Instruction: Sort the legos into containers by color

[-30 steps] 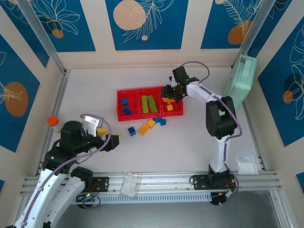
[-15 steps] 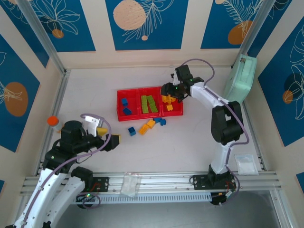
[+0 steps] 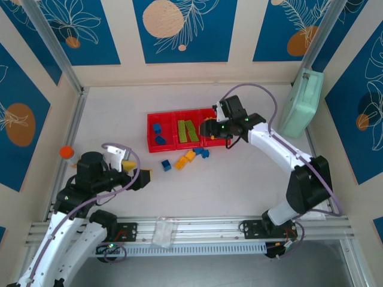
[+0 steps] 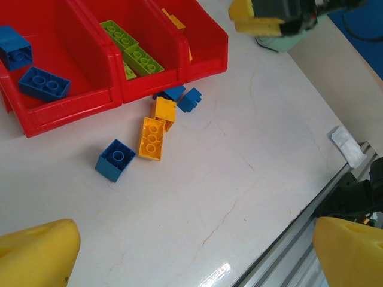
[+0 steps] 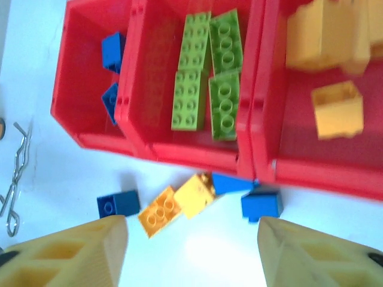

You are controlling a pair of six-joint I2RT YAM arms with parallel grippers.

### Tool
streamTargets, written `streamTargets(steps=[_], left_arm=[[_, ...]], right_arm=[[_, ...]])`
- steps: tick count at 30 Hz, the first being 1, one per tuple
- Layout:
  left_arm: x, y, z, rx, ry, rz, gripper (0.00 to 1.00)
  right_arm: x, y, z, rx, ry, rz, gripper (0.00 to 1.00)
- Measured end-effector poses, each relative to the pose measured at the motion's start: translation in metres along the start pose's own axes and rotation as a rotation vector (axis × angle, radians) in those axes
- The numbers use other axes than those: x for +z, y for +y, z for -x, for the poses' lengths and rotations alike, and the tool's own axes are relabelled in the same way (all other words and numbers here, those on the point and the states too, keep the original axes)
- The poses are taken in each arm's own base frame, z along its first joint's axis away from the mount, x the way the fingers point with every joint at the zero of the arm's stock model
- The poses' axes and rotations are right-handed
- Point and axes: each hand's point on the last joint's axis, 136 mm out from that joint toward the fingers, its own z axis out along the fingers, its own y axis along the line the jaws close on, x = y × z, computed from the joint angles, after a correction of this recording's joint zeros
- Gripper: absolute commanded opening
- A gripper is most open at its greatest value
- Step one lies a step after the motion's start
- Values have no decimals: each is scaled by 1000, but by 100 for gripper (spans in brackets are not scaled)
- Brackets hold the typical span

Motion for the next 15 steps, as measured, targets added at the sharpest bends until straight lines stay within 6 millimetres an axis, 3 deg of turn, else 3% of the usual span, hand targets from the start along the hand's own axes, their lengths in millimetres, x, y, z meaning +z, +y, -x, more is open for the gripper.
streamTargets(steps=[7,11,15], left_arm=[[9,3,-5,-24,50,-4,99],[10,2,-6,-21,58,-10,99],[11,0,-7,-17,63,-17,100]], right_arm=[[-7,-5,-55,3,38,-56,69],[12,-20,-75,0,96,-102,70],[34,-37,-82,-26,142,-164,70]])
